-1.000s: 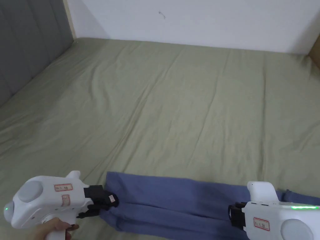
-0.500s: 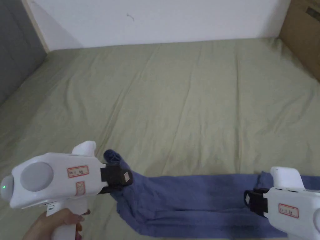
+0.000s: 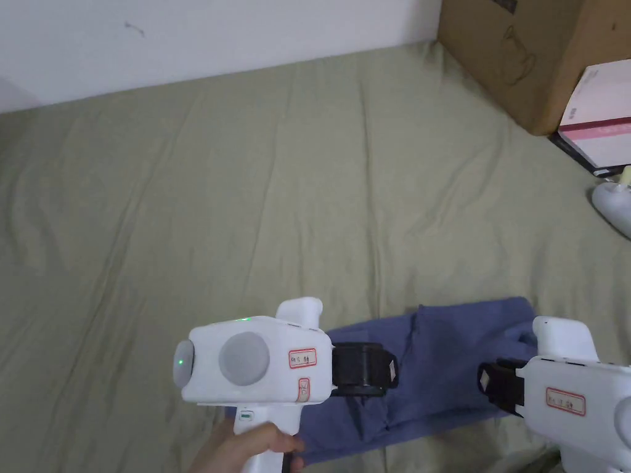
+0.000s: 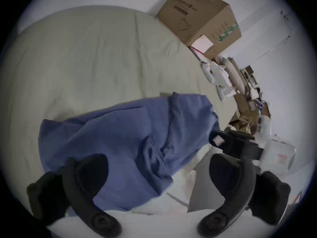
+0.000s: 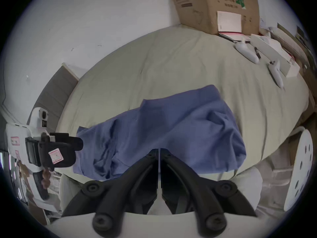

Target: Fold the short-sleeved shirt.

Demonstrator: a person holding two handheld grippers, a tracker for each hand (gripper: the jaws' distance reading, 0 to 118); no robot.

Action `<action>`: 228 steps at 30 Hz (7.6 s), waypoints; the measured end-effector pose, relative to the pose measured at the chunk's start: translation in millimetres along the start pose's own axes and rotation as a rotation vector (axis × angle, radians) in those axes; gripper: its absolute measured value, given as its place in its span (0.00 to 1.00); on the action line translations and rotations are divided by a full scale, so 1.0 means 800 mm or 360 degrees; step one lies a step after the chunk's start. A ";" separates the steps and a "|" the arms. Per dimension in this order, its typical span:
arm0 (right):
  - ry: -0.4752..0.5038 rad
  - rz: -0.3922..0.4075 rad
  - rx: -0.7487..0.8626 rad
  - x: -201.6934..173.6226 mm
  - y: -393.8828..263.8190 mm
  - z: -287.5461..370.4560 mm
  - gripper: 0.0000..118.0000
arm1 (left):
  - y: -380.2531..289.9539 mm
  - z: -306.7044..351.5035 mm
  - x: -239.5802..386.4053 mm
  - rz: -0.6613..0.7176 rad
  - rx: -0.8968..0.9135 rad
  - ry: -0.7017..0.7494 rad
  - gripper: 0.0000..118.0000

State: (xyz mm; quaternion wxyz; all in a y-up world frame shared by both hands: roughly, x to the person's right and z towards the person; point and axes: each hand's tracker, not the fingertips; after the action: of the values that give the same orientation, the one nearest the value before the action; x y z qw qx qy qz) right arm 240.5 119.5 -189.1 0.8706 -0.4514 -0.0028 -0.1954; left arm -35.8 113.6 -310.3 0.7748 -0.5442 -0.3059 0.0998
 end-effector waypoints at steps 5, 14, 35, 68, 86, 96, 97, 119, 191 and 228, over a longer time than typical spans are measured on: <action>0.0001 -0.0005 0.0014 0.007 0.000 0.002 0.02 | -0.006 0.042 -0.032 0.0199 0.0170 -0.0123 0.55; 0.0100 0.0056 -0.0010 -0.016 0.002 -0.018 0.02 | -0.026 0.020 -0.061 0.0295 0.0144 0.0093 0.01; 0.0152 0.0051 -0.0055 0.003 -0.007 -0.005 0.02 | -0.042 -0.076 0.045 -0.0041 -0.0226 -0.0093 0.01; 0.0103 0.0424 -0.0151 -0.123 0.008 -0.026 0.02 | -0.066 0.015 -0.234 0.0846 0.0222 -0.0759 0.87; 0.0109 0.0359 -0.0133 -0.138 0.014 -0.024 0.02 | -0.070 0.159 -0.338 0.0702 0.0214 -0.0387 0.08; 0.0155 0.0348 -0.0172 -0.140 0.005 -0.038 0.02 | -0.085 0.245 -0.373 0.0719 0.0230 -0.0010 0.08; 0.0158 0.0344 -0.0172 -0.140 0.005 -0.038 0.02 | -0.085 0.246 -0.370 0.0721 0.0229 -0.0007 0.08; 0.0203 0.0125 -0.0027 -0.032 0.025 -0.004 0.02 | 0.058 0.110 -0.057 0.0249 0.0066 0.0076 0.08; 0.0310 0.0265 -0.0360 -0.151 0.023 -0.160 0.02 | -0.105 0.135 -0.224 0.0673 0.0358 -0.0251 0.15; 0.0191 0.0366 -0.0224 -0.225 0.042 -0.119 0.02 | -0.022 0.264 -0.434 0.0521 0.0064 0.0420 0.21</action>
State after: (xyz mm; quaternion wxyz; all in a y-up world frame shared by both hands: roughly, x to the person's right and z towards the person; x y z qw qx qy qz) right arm 69.1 122.7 -305.0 0.8520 -0.4963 0.1146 -0.1208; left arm -437.2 102.3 -374.5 0.7923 -0.5795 -0.1071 0.1583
